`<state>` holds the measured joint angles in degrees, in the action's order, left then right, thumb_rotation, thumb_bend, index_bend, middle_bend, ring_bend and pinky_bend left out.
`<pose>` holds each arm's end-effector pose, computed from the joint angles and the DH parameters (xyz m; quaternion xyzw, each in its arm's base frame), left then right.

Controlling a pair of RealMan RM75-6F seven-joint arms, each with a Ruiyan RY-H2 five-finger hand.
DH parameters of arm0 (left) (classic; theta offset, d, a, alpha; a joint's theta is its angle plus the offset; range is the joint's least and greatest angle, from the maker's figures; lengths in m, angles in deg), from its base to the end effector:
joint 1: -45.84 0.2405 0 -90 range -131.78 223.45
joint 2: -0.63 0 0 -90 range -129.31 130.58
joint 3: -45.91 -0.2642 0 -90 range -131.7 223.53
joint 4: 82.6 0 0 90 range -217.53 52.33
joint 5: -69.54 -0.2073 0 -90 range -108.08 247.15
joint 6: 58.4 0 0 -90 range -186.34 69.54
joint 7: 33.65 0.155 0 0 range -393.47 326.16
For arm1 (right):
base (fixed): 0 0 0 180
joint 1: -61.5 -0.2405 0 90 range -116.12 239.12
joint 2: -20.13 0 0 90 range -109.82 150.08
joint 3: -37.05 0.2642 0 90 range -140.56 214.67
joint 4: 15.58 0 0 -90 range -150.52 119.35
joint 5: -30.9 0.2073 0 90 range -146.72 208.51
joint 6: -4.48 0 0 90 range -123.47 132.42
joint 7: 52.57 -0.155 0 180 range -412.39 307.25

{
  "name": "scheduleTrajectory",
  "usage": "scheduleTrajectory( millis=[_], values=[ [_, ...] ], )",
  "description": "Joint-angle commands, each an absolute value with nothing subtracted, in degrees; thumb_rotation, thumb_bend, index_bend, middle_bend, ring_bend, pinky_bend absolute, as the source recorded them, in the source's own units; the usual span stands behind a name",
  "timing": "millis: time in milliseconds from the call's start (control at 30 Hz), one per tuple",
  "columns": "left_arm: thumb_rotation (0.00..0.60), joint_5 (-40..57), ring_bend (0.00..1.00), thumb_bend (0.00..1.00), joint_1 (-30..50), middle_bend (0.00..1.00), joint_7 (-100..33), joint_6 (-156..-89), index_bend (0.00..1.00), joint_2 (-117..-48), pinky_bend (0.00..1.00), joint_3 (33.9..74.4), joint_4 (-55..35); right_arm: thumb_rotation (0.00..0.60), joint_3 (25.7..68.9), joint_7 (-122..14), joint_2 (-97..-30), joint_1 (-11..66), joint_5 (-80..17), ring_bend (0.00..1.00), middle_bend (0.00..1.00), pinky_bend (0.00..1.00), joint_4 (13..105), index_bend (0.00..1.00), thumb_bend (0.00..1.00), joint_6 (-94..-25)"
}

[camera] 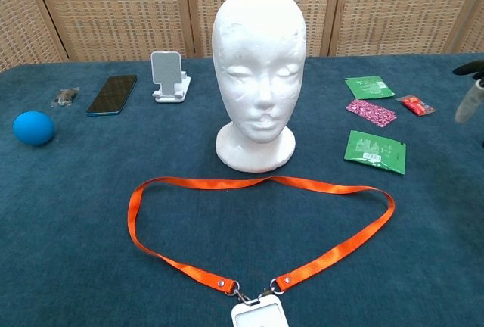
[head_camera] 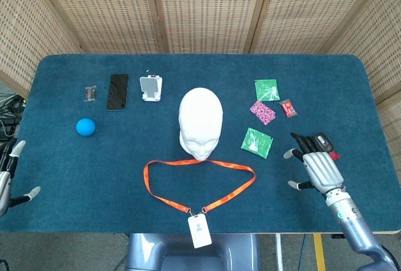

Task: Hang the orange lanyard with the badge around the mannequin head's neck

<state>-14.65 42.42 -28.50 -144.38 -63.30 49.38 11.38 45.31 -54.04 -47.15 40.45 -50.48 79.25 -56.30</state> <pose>-0.3191 0.1861 0.1691 -0.5877 -0.3755 -0.3651 0.6166 -0.2564 -0.2842 0.0999 0.6750 -0.4439 0.3847 0.4465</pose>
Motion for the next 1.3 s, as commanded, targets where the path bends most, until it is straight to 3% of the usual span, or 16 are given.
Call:
scheduleTrajectory(
  millis=[33, 233, 400, 800, 1300],
  values=[
    [0.6, -13.55, 0.0, 0.0, 41.94, 0.0, -28.06, -143.32, 0.0, -63.67, 0.0, 49.65, 11.01, 0.6, 47.63, -52.8, -51.12, 35.69, -44.92, 0.0, 0.0, 0.0, 77.95, 0.44, 0.31, -49.9],
    [0.6, -12.6, 0.0, 0.0, 41.61, 0.0, -27.89, -142.66, 0.0, -63.84, 0.0, 49.88, 10.73, 0.6, 48.53, -44.68, -55.11, 31.51, -35.13, 0.0, 0.0, 0.0, 79.85, 0.46, 0.33, -45.98],
    [0.6, -12.56, 0.0, 0.0, 41.58, 0.0, -28.37, -142.7, 0.0, -63.68, 0.0, 49.86, 10.69, 0.6, 47.5, -36.57, -61.02, 28.59, -30.48, 0.0, 0.0, 0.0, 77.44, 0.49, 0.37, -46.9],
    [0.6, -12.25, 0.0, 0.0, 41.49, 0.0, -29.45, -142.4, 0.0, -63.49, 0.0, 49.75, 10.32, 0.6, 45.55, -25.24, -69.29, 25.48, -26.29, 0.0, 0.0, 0.0, 72.46, 0.52, 0.43, -50.92],
    [0.6, -11.93, 0.0, 0.0, 41.34, 0.0, -29.86, -142.2, 0.0, -63.39, 0.0, 49.76, 10.26, 0.6, 44.45, -19.46, -72.72, 24.32, -24.23, 0.0, 0.0, 0.0, 69.06, 0.55, 0.52, -53.53]
  ],
)
